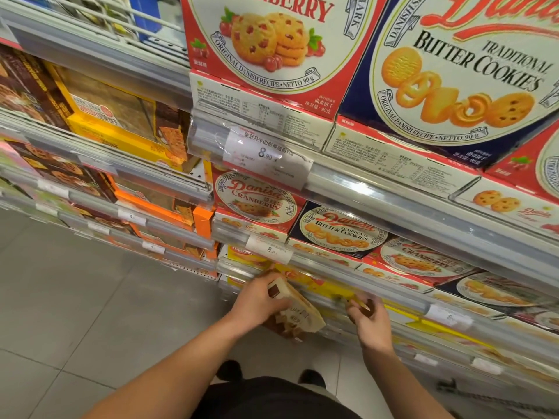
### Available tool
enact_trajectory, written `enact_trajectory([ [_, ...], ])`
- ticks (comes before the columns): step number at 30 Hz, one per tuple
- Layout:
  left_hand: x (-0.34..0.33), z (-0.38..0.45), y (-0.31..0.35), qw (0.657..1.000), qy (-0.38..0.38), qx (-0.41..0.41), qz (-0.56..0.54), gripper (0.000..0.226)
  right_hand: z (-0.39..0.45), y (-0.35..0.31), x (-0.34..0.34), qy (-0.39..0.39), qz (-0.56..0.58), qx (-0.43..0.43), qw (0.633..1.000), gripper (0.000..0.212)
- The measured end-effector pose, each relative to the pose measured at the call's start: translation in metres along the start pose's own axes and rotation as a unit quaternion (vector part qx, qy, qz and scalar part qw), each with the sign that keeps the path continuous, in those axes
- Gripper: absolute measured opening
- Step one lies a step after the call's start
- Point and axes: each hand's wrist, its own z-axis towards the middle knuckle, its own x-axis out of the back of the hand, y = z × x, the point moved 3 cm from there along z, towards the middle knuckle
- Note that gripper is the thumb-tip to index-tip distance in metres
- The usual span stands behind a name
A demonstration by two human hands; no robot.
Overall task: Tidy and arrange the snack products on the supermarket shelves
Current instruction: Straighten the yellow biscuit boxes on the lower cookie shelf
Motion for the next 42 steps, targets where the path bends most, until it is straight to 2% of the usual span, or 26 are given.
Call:
enact_trajectory([
  [5, 0.003, 0.007, 0.001, 0.999, 0.009, 0.011, 0.033, 0.040, -0.001, 0.003, -0.003, -0.006, 0.017, -0.006, 1.000, 0.048],
  [12, -0.002, 0.005, 0.003, 1.000, -0.002, 0.014, 0.019, 0.042, 0.002, 0.000, 0.000, -0.032, 0.035, -0.022, 0.999, 0.038],
  [19, 0.001, 0.003, 0.006, 0.999, 0.001, 0.014, 0.029, 0.044, 0.001, 0.001, 0.009, -0.088, 0.066, -0.028, 0.994, 0.049],
  [24, 0.002, -0.009, 0.006, 0.999, 0.031, 0.026, -0.031, 0.036, -0.012, 0.001, 0.016, -0.098, 0.007, -0.009, 0.995, 0.050],
  [28, -0.007, -0.015, -0.003, 0.987, -0.026, 0.085, -0.132, 0.035, -0.033, 0.024, 0.027, -0.106, -0.052, -0.033, 0.992, 0.048],
  [33, -0.027, -0.025, 0.009, 0.972, -0.089, 0.105, -0.191, 0.030, -0.059, 0.050, 0.040, -0.126, -0.016, -0.079, 0.989, 0.059],
  [38, -0.042, -0.034, 0.021, 0.950, -0.125, 0.148, -0.246, 0.026, -0.074, 0.061, 0.058, -0.085, 0.077, -0.118, 0.986, 0.044],
  [42, -0.051, -0.040, 0.032, 0.944, -0.125, 0.165, -0.257, 0.035, -0.087, 0.060, 0.072, -0.083, 0.086, -0.107, 0.987, 0.032],
])
